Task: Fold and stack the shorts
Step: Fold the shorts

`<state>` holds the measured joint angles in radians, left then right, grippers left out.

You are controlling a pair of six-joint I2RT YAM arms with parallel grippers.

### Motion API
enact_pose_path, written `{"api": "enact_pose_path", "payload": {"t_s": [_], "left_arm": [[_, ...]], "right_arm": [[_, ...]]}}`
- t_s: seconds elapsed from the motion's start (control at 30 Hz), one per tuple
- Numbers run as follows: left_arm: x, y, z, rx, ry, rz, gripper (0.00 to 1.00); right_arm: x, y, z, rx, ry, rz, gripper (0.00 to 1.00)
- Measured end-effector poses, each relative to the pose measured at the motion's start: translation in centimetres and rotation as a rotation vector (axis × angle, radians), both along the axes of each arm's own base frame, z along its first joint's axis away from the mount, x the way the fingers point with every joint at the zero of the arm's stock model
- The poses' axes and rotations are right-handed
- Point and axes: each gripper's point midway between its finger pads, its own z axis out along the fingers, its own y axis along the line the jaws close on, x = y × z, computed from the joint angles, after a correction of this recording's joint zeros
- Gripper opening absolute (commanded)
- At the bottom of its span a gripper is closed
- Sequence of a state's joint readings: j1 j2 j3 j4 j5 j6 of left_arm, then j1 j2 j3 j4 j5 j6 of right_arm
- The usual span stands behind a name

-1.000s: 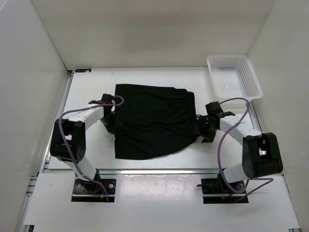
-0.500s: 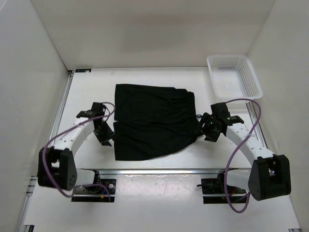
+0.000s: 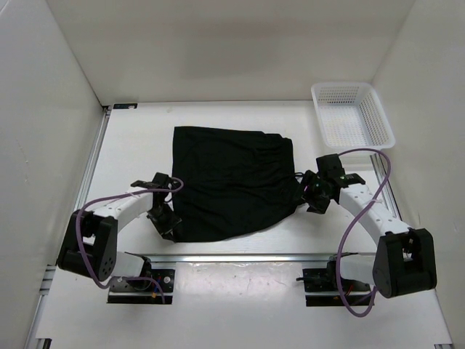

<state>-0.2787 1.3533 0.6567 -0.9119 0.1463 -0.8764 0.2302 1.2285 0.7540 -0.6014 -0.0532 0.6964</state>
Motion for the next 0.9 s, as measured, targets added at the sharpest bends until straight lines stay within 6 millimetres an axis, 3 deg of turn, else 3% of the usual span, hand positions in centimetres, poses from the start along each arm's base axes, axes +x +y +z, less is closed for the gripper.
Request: {"api": "enact_pose_path", "payload": {"t_s": [0.1,0.37,0.47,0.5,0.6,0.9], "left_arm": [[-0.1,0.1,-0.7,0.018,0.020,0.024,0.10],[1.1,-0.1,-0.3,0.032,-0.031,0.024,0.10],[1.7,-0.1,0.5,0.026,-0.085,0.032,0.10],[1.9,-0.1,0.8,0.024,-0.103,0.034,0.10],[2.6,-0.1,2.3,0.016,-0.165,0.045,0.10],[4.5,0.5,8.8,0.014,-0.369,0.080,0.10]], "right_arm": [[0.0,0.2,-0.3,0.009,0.001,0.005,0.71],[-0.3,1.0,-2.5,0.046,0.054,0.013,0.57],[0.4,1.3,-3.4,0.052,0.060,0.012,0.33],[0.5,1.3,-3.8,0.053,0.069,0.009,0.17],[0.7,1.5,-4.6,0.057,0.092,-0.001,0.02],[-1.2,0.4,-3.4,0.035,0.057,-0.015,0.00]]}}
